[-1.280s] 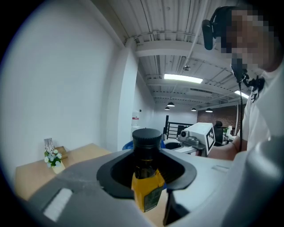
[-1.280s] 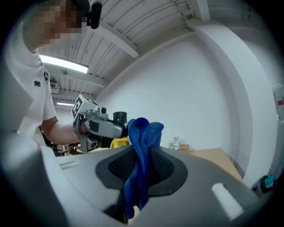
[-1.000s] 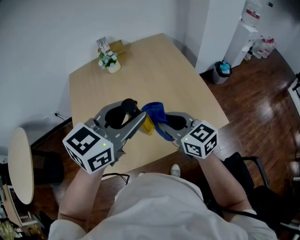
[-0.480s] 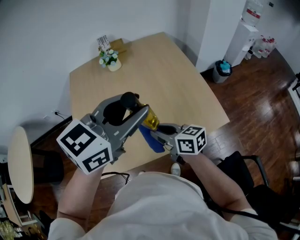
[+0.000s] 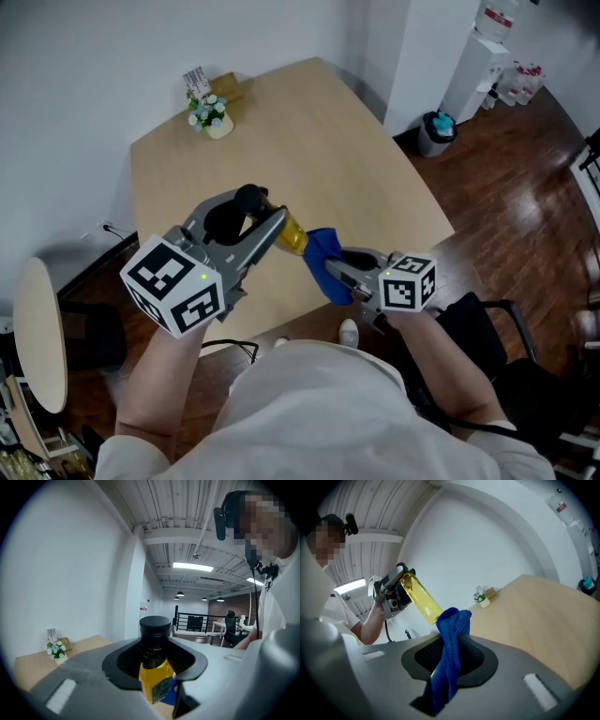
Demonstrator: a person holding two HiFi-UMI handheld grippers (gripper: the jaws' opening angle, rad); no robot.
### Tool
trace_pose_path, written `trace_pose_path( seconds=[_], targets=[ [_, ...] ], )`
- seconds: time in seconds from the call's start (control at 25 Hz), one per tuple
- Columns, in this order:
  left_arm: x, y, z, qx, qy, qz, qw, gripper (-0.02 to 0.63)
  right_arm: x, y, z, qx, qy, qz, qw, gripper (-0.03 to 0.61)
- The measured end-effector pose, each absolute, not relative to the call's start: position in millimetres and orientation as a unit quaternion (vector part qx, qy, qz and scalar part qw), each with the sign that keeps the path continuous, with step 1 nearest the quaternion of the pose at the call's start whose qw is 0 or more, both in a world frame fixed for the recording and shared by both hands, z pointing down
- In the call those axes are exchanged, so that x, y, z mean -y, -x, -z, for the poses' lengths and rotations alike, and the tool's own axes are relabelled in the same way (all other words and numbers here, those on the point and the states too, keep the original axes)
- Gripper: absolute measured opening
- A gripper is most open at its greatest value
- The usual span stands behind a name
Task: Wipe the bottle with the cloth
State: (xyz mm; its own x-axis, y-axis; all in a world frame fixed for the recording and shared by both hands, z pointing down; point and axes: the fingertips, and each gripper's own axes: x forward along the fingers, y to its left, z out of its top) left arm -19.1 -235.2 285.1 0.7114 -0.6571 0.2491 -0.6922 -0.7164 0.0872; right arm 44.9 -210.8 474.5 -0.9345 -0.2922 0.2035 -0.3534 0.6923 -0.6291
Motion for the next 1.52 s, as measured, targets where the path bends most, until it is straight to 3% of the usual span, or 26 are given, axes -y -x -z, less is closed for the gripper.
trace_pose_path(
  seconds=[0.24, 0.84, 1.52],
  targets=[
    [257, 23, -326, 0.391, -0.907, -0.129, 0.092, 0.153, 210, -101, -471, 0.918, -0.242, -0.31, 0.055, 0.084],
    [287, 41, -524, 0.505, -0.838, -0.17, 0.121, 0.153, 150, -181, -471, 0.893, -0.315, -0.304, 0.101, 0.084],
    [293, 33, -561, 0.502, -0.838, -0.187, 0.098, 0.174, 130, -146, -447, 0.899, -0.312, -0.275, 0.136, 0.084]
  ],
)
